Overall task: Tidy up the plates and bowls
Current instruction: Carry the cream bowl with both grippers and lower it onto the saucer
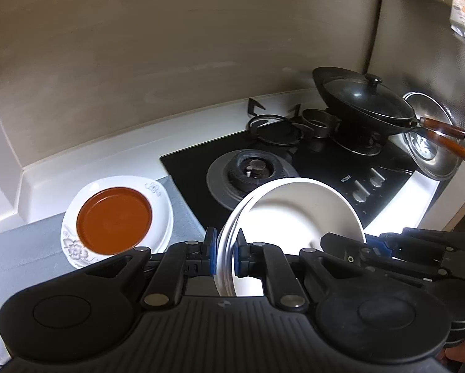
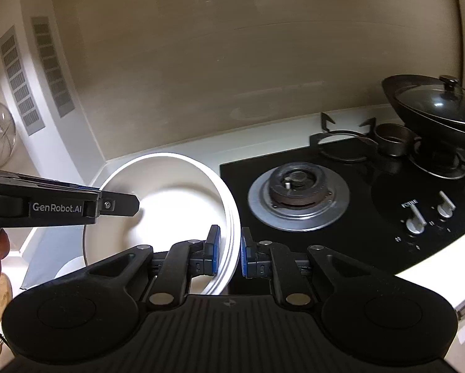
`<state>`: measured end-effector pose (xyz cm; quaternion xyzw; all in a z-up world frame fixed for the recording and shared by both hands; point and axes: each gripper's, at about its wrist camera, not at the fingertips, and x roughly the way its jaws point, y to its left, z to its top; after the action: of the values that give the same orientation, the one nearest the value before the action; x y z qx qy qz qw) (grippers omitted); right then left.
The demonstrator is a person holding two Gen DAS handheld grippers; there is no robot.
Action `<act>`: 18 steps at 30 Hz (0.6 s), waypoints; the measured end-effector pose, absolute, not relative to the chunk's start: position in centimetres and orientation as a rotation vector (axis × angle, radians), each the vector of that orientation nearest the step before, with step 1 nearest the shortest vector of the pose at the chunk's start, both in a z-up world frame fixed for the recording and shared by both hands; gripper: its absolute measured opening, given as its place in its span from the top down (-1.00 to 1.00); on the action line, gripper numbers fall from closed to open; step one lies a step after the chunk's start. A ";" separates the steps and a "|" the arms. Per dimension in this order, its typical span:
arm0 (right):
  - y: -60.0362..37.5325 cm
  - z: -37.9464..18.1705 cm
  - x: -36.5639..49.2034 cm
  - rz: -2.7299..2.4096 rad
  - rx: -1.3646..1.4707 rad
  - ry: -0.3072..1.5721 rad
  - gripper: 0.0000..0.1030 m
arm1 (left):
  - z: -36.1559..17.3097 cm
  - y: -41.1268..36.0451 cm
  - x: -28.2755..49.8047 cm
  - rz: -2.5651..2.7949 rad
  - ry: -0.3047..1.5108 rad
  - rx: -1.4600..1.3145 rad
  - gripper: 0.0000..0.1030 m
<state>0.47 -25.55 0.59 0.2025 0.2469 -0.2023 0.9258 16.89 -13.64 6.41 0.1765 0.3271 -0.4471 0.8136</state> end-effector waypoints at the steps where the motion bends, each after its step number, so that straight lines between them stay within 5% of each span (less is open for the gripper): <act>1: -25.7 0.6 0.3 -0.420 0.419 0.503 0.73 | 6.6 -13.8 16.7 -0.958 0.693 0.381 0.79; 18: -26.5 0.4 5.1 -0.394 0.434 0.503 0.73 | 6.9 -13.6 22.0 -0.915 0.684 0.399 0.79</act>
<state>5.14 -26.51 0.35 0.2118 0.2454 -0.1923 0.9262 21.96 -13.61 6.90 0.1877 0.3216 -0.4299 0.8225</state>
